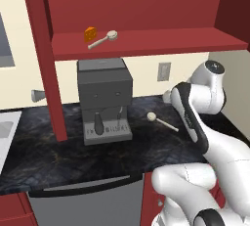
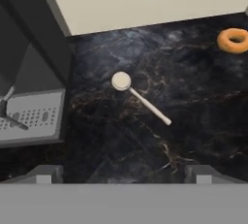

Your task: Pick the dish brush and dish brush from the cabinet and place them on the counter.

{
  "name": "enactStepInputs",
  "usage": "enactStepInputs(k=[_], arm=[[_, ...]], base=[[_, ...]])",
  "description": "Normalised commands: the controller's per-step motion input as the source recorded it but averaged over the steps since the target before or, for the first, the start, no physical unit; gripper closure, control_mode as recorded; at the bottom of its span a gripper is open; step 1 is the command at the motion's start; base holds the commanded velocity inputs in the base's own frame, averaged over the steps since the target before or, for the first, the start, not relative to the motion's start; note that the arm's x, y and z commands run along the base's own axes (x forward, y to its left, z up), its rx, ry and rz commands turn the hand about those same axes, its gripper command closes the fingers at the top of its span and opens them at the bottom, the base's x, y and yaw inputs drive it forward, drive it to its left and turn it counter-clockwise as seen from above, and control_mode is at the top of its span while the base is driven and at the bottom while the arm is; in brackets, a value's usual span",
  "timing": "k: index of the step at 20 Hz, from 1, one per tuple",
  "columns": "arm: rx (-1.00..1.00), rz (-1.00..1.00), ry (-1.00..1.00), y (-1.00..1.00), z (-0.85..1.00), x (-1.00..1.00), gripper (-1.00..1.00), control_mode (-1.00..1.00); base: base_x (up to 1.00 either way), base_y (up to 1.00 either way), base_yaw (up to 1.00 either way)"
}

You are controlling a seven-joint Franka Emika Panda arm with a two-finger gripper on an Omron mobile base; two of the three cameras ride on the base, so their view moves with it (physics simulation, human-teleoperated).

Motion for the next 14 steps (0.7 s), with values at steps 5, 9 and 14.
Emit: enactStepInputs(k=[5,9,14], arm=[[0.0,-0.1,-0.09,0.26,0.54,-0.31,-1.0,-1.0],[0.0,-0.17,-0.08,0.39,0.47,-0.23,-1.0,-1.0],[0.0,-0.17,-0.09,0.35,0.42,-0.28,-1.0,-1.0]], base=[[0.0,0.0,0.0],[0.0,0.0,0.0],[0.0,0.0,0.0]])
